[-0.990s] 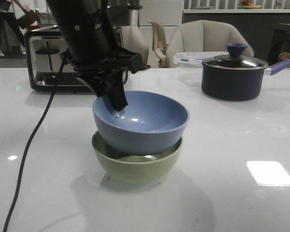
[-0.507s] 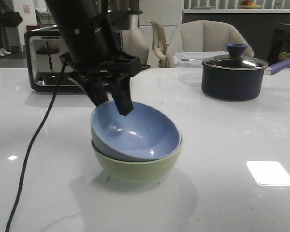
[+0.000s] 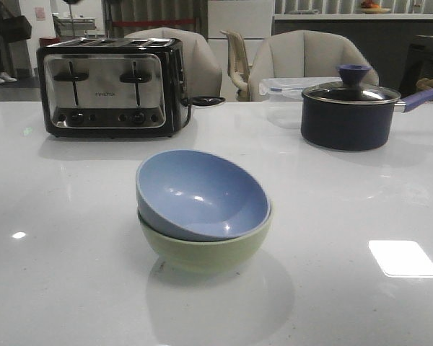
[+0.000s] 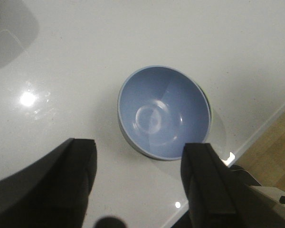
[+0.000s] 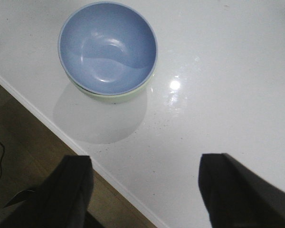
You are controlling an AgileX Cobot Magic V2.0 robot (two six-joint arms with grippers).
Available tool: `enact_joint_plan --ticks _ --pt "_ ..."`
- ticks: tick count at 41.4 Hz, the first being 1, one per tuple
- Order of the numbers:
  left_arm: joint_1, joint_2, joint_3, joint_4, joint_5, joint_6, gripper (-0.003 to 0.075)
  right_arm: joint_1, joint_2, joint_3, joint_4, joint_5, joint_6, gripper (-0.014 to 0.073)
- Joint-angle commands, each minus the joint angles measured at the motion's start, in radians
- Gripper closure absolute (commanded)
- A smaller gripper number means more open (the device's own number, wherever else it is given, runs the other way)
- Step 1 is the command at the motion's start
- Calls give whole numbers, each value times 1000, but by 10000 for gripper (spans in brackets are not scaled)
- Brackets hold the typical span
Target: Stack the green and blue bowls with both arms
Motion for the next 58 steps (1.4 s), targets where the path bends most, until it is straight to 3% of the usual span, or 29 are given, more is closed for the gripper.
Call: enact_joint_plan --ticks 1,22,30,37,50,54,58 --pt "-9 -157 60 -12 -77 5 263 1 -6 -28 -3 -64 -6 25" --pt "-9 -729 524 -12 -224 5 263 1 -6 -23 -4 -65 -6 25" --pt "-9 -754 591 -12 -240 0 263 1 -6 -22 -6 -64 -6 25" --pt "-9 -752 595 71 -240 -109 263 1 -6 -22 -19 -64 -5 25" --pt "-9 -752 595 74 -240 -113 264 -2 -6 -22 -19 -64 4 29" --pt "-9 -752 595 74 -240 -113 273 -2 -6 -22 -19 -64 4 118" --pt "-9 -752 595 74 -240 -113 364 -2 -6 -22 -19 -64 4 286"
